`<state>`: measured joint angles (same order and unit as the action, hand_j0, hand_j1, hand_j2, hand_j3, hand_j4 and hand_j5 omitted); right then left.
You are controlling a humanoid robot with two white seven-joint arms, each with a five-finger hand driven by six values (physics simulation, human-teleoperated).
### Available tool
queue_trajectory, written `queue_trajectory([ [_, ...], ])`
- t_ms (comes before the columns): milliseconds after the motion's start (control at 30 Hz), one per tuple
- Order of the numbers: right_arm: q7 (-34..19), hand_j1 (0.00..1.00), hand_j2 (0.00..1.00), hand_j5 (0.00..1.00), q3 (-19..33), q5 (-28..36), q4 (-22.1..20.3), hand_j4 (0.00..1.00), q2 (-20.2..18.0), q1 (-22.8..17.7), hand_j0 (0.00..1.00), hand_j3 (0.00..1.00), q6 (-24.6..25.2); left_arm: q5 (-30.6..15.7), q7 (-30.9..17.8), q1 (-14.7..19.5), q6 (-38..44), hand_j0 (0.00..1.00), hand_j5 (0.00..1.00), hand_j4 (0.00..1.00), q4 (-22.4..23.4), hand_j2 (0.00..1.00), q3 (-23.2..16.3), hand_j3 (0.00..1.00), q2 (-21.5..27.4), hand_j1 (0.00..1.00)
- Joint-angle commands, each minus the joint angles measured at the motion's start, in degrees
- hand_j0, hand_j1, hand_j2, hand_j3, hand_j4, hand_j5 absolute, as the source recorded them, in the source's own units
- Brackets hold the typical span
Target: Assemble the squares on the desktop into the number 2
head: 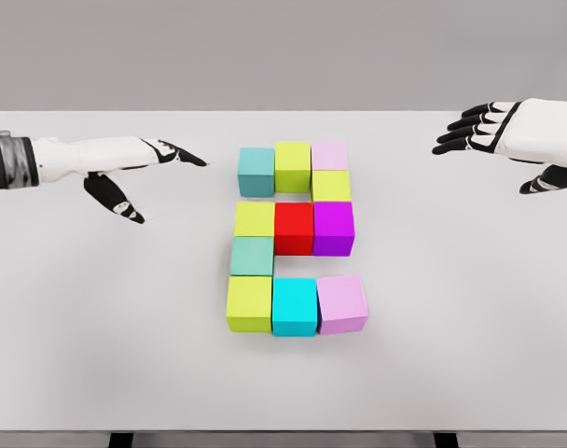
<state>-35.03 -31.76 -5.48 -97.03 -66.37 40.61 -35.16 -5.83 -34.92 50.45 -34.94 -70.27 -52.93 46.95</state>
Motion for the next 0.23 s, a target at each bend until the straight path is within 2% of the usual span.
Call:
queue_trajectory([
  [0, 0.0, 1.00, 1.00, 1.00, 0.0, 0.3, 0.0, 1.00, -0.1, 0.0, 1.00, 1.00, 0.2, -0.5, -0.1, 0.0, -0.1, 1.00, 1.00, 1.00, 0.0, 1.00, -0.1, 1.00, 1.3, 1.00],
  [67, 0.0, 1.00, 1.00, 1.00, -0.1, 0.3, 0.0, 1.00, -0.1, 0.0, 1.00, 1.00, 0.2, -0.5, -0.1, -1.4, -0.1, 1.00, 1.00, 1.00, -0.3, 1.00, 0.3, 1.00, 1.3, 1.00],
  [200, 0.0, 1.00, 1.00, 1.00, -0.1, 0.3, 0.0, 1.00, -0.1, 0.0, 1.00, 1.00, 0.2, -0.5, -0.1, -1.5, -0.1, 1.00, 1.00, 1.00, -0.2, 1.00, 0.3, 1.00, 1.2, 1.00],
])
